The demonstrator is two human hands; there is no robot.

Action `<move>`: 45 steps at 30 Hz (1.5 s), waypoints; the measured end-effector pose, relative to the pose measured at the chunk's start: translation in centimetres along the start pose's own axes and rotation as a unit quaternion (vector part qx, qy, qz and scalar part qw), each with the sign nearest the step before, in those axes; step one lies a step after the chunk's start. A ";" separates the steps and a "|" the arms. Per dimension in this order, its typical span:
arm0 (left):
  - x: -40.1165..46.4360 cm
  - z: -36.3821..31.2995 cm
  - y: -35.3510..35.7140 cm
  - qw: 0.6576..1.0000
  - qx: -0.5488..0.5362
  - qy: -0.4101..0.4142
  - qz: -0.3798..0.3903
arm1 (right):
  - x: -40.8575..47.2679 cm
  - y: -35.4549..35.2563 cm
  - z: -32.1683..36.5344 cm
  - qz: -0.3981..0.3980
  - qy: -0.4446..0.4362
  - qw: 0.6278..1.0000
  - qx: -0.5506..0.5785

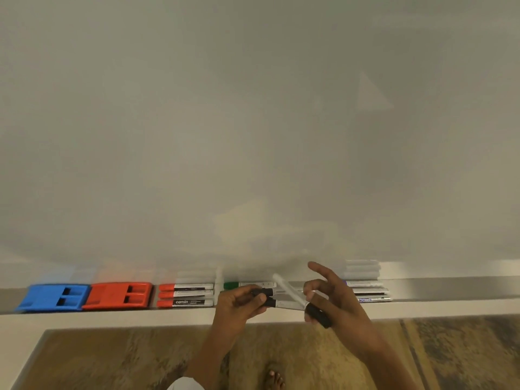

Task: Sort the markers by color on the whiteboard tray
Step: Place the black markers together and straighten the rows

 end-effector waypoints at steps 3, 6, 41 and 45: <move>-0.8 -0.3 0.7 1.000 0.013 0.015 -0.002 | -0.5 1.9 -1.7 0.040 0.072 0.995 0.064; -1.9 -0.8 1.6 0.998 0.028 0.050 -0.002 | -0.6 3.7 -2.8 0.080 0.081 0.992 0.062; -1.2 0.3 0.2 0.995 -0.095 -0.024 -0.034 | 0.5 -1.2 -4.4 -0.359 -0.096 0.927 -0.061; -1.1 0.7 0.8 0.995 -0.087 -0.043 -0.019 | 1.2 -1.6 -6.0 -0.346 -0.058 0.937 -0.006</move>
Point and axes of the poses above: each hand's wrist, its own x-axis towards the middle knuckle, its own y-axis out of the palm, z = x × y, the point moved 5 cm from there along x, towards the middle knuckle, and after that the axes turned 9 degrees about -z, right-handed, at the moved point
